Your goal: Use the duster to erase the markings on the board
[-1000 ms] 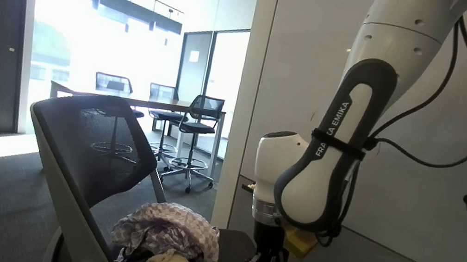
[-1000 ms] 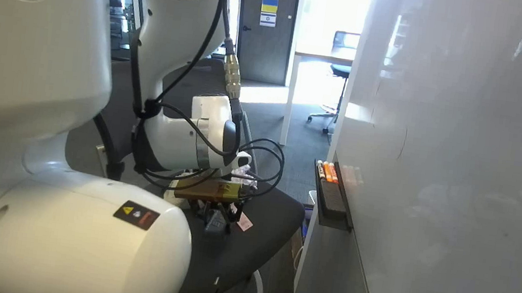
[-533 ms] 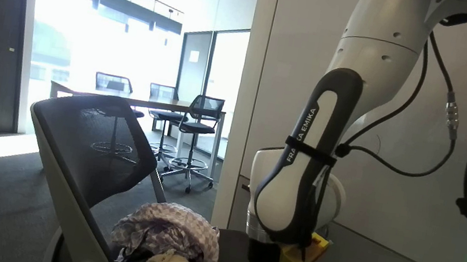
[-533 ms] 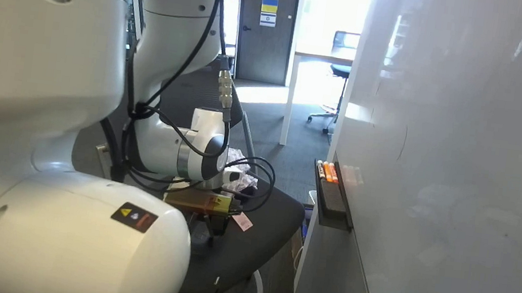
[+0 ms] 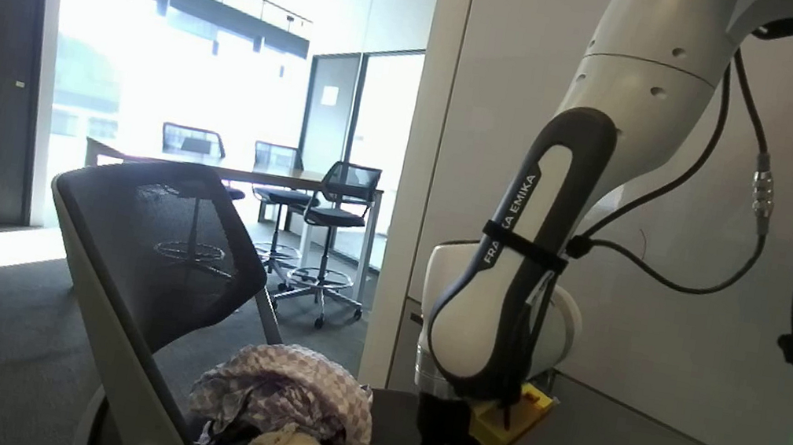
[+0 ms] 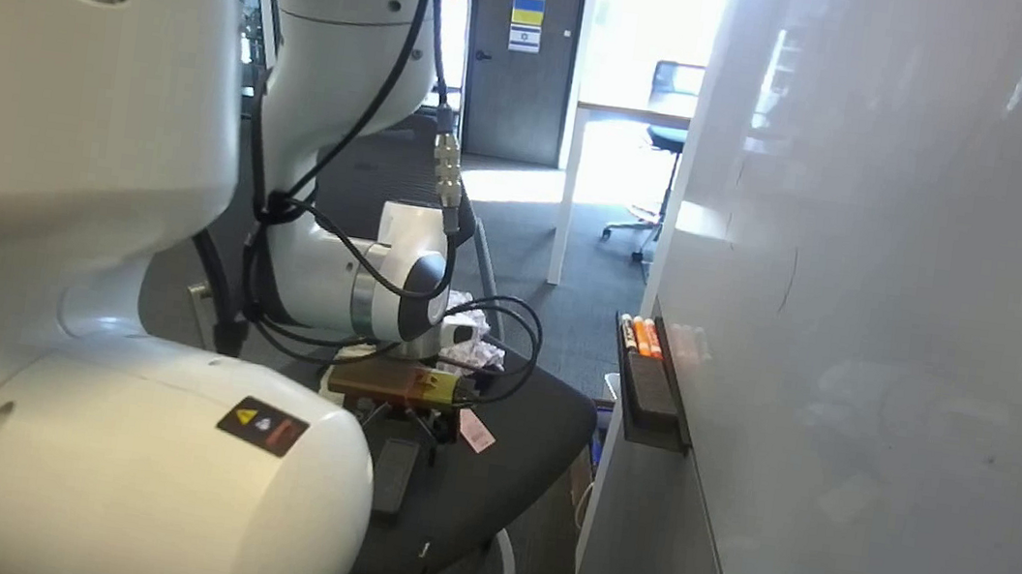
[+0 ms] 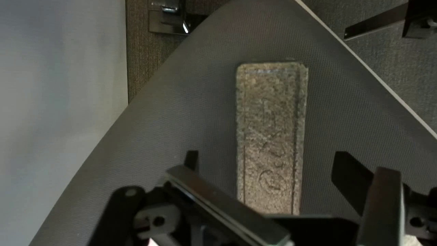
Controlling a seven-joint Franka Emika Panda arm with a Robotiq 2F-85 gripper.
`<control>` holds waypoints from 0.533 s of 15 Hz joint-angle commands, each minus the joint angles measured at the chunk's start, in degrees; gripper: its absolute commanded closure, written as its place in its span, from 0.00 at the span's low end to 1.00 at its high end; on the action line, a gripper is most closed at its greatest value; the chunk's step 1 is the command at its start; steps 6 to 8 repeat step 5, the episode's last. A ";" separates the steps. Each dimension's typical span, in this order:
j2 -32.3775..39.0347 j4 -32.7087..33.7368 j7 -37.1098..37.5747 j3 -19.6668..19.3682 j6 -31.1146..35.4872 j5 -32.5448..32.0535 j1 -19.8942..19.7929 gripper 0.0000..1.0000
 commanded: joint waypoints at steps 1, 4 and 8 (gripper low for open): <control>-8.19 0.15 2.74 -0.38 -7.56 2.06 0.74 0.00; -13.59 0.87 8.07 -1.07 -13.25 -0.14 1.10 0.00; -15.28 1.15 10.40 -1.09 -15.48 -1.42 0.97 0.00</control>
